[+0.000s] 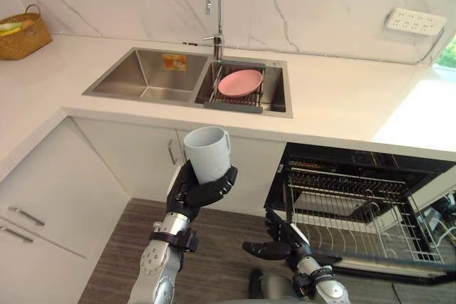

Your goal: Walk over to the sink, pick up the cup, carry it to the dishwasher, place the cup inside the dishwasher, then close the dishwasher door

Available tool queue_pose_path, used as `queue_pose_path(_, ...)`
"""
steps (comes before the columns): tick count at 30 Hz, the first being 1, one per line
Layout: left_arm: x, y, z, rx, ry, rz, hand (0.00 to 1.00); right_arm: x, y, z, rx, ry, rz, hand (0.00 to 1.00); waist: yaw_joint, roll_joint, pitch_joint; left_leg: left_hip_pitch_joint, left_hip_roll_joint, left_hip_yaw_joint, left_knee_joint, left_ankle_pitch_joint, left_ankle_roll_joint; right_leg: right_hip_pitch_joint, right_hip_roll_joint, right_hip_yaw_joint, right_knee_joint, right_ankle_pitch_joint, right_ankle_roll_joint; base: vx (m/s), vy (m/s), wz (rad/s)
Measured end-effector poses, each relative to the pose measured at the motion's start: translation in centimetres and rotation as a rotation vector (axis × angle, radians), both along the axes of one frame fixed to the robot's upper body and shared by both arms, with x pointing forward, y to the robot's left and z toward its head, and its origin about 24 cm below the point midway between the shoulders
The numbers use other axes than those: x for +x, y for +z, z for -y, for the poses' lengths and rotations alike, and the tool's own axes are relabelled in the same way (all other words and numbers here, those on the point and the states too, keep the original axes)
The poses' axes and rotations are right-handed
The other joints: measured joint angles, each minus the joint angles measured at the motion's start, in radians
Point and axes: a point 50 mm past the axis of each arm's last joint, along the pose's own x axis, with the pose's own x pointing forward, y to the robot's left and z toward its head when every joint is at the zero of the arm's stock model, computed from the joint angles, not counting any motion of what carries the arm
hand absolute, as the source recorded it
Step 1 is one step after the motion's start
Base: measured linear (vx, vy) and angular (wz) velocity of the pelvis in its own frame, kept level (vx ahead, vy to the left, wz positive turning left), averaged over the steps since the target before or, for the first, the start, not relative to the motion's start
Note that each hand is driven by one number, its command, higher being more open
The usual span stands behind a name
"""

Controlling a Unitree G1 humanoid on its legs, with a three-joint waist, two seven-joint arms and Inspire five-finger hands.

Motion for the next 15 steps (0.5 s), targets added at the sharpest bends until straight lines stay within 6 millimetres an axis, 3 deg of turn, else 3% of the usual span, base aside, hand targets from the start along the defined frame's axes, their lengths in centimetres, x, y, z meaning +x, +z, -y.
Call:
queue_pose_path(3,-0.1,0.1,1.2,-0.03,-0.031,0.001,0.0,0.2,0.7,0.6,-0.016,-0.04,0.034,1.0,0.014,0.006,0.01,-0.099,0.071,-0.013,0.288,0.033,0.018,0.066,0.029,-0.029,-0.019,-0.043,-0.028,0.2,-0.197,0.12)
queue_pose_path(4,-0.2,0.2,1.9,-0.055,-0.039,0.007,0.0,0.4,1.4,1.3,-0.032,-0.067,0.069,1.0,0.032,0.017,0.014,-0.224,0.155,-0.026,0.574,0.163,0.032,0.128,0.065,-0.03,-0.057,-0.055,-0.042,0.23,-0.162,-0.05)
queue_pose_path(6,-0.2,0.4,2.0,-0.063,-0.039,0.011,0.0,0.6,2.1,1.6,-0.044,-0.073,0.101,1.0,0.044,0.02,0.008,-0.287,0.184,-0.027,0.65,0.146,0.023,0.157,0.08,-0.025,-0.086,-0.06,-0.048,0.25,-0.105,-0.19)
queue_pose_path(9,-0.1,0.9,2.1,-0.077,-0.044,0.041,0.0,1.3,2.9,1.9,-0.053,-0.086,0.146,1.0,0.058,0.015,-0.003,-0.334,0.141,-0.012,0.471,0.05,0.031,0.186,0.081,0.019,-0.132,-0.057,-0.054,0.21,-0.024,-0.33)
queue_pose_path(11,-0.1,0.9,2.0,-0.067,-0.047,0.041,0.0,1.6,3.0,1.8,-0.047,-0.084,0.152,1.0,0.076,0.014,-0.012,-0.314,0.079,-0.061,0.243,0.045,0.021,0.186,0.079,0.067,-0.145,-0.046,-0.05,0.25,0.056,-0.72)
queue_pose_path(13,-0.2,0.7,1.8,-0.059,-0.046,0.032,0.0,2.3,3.0,1.5,-0.041,-0.07,0.155,1.0,0.081,0.014,-0.012,-0.302,0.015,-0.151,0.056,0.066,0.019,0.185,0.073,0.122,-0.152,-0.035,-0.021,0.24,0.133,-0.9)
queue_pose_path(14,-0.4,0.5,1.9,-0.059,-0.048,0.024,0.0,2.6,2.9,1.3,-0.039,-0.061,0.152,1.0,0.084,0.025,-0.018,-0.293,-0.007,-0.203,-0.034,0.135,0.013,0.179,0.075,0.162,-0.144,-0.041,-0.002,0.2,0.164,-0.98)
queue_pose_path(15,-0.6,0.3,1.9,-0.06,-0.05,0.013,0.0,2.5,2.7,1.2,-0.036,-0.062,0.142,1.0,0.088,0.031,-0.029,-0.279,-0.014,-0.205,-0.052,0.191,-0.032,0.174,0.078,0.202,-0.133,-0.051,0.017,0.21,0.2,-0.86)
